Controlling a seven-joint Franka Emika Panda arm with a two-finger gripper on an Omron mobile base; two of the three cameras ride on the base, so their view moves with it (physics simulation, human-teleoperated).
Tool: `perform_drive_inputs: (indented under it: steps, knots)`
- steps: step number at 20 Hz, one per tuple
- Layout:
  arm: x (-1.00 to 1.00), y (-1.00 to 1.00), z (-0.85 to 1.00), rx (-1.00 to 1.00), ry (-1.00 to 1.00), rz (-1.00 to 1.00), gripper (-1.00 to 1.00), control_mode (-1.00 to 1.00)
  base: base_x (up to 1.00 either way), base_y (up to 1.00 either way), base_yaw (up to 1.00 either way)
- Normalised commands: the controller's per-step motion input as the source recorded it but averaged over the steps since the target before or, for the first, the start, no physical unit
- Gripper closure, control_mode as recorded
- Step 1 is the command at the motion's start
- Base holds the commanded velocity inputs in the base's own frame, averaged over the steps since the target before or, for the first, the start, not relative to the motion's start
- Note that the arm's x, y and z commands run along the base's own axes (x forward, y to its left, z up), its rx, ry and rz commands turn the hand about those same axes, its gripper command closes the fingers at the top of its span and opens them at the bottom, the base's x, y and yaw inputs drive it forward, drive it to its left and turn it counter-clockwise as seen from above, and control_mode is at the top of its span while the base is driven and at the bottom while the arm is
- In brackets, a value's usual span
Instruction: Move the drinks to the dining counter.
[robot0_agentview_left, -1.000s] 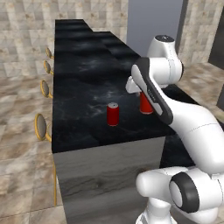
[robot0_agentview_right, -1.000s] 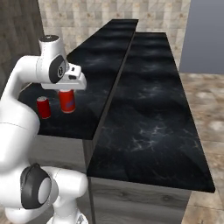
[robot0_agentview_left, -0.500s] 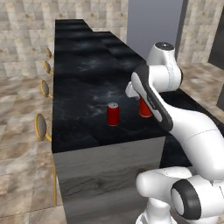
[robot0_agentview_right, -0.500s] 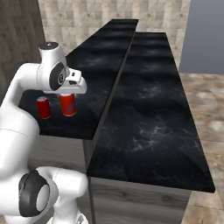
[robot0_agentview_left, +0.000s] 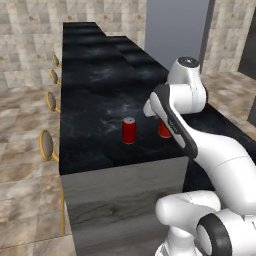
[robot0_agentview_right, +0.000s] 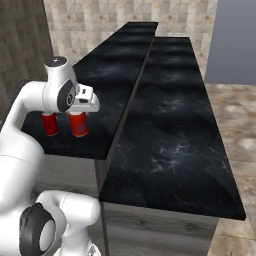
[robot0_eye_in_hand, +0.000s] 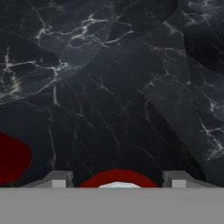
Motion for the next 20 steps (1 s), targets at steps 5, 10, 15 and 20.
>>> perform_drive_inputs:
  steps: [5, 10, 15, 20]
  knots:
    - [0.03, 0.00, -0.14, 0.00, -0.05, 0.00, 1.00, -1.00, 0.00, 0.00, 0.00]
    - [0.05, 0.00, -0.16, 0.00, -0.05, 0.00, 1.00, -1.00, 0.00, 0.00, 0.00]
    - [0.06, 0.00, -0.16, 0.00, -0.05, 0.00, 1.00, -1.00, 0.00, 0.00, 0.00]
    - [0.04, 0.00, -0.13, 0.00, -0.04, 0.00, 1.00, -1.00, 0.00, 0.00, 0.00]
